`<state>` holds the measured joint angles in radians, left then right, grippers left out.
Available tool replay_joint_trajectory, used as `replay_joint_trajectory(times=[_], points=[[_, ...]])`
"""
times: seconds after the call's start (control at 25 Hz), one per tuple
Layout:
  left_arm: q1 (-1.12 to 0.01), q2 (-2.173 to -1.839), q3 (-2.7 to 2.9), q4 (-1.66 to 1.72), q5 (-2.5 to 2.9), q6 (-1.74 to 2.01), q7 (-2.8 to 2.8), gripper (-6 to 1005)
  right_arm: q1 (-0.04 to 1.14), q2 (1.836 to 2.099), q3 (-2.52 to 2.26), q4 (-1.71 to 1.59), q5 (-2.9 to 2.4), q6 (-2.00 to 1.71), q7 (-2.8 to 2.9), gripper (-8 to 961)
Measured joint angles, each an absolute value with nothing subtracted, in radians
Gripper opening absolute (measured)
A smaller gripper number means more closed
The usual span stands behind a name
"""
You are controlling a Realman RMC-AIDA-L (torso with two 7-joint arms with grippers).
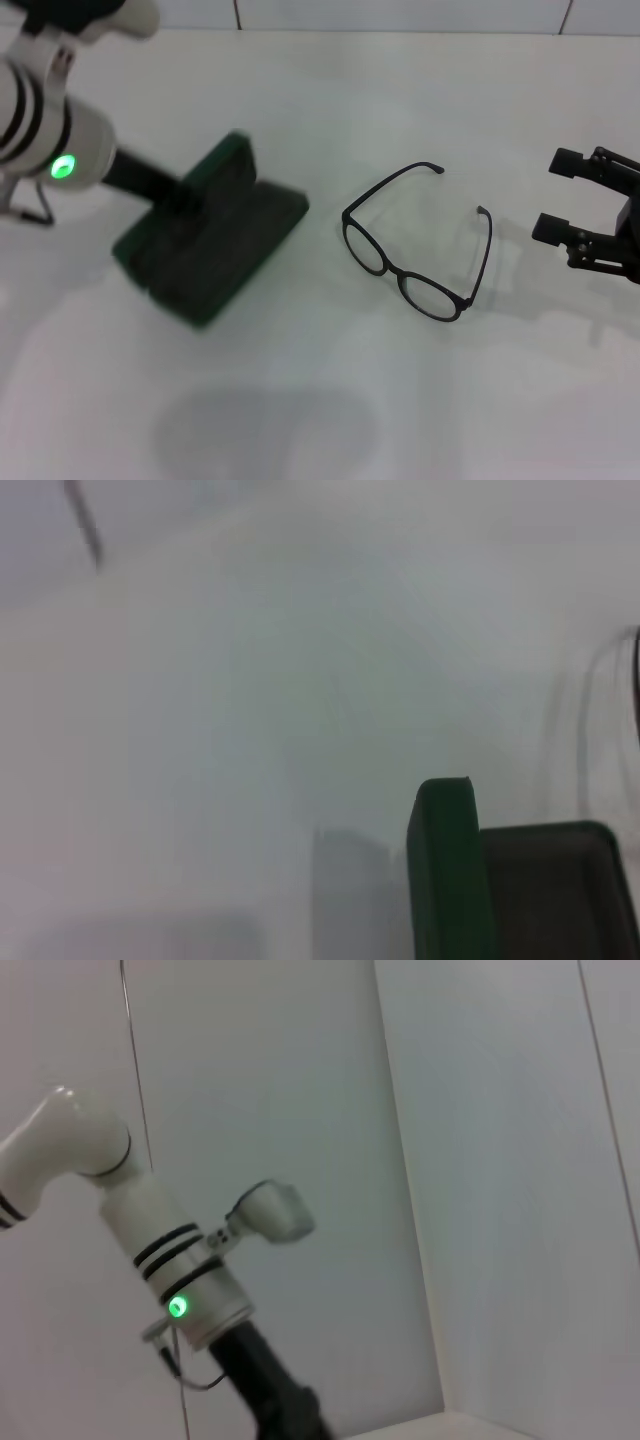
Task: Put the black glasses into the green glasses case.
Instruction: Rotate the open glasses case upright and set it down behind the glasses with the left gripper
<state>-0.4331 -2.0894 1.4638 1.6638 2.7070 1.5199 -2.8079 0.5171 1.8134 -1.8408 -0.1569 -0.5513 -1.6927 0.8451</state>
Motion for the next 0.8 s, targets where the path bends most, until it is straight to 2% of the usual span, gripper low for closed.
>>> replay_joint_trajectory(times=[0.32, 0.64, 0.8], points=[[-0.518, -2.091, 1.476, 1.61, 2.747, 1.264, -2.331, 204, 0.51, 1.824, -1.846, -0.157, -0.553, -1.729, 0.845, 836], [-0.577, -2.09, 1.506, 1.355, 2.601, 1.008, -1.897, 203, 0.452, 1.834, -1.841, -0.16, -0.553, -1.754, 0.845, 836], [-0.661, -2.091, 1.52, 1.19, 2.56, 0.959, -1.798, 203, 0.435, 1.839, -1.841, -0.16, -0.549, -1.765, 0.845, 836]])
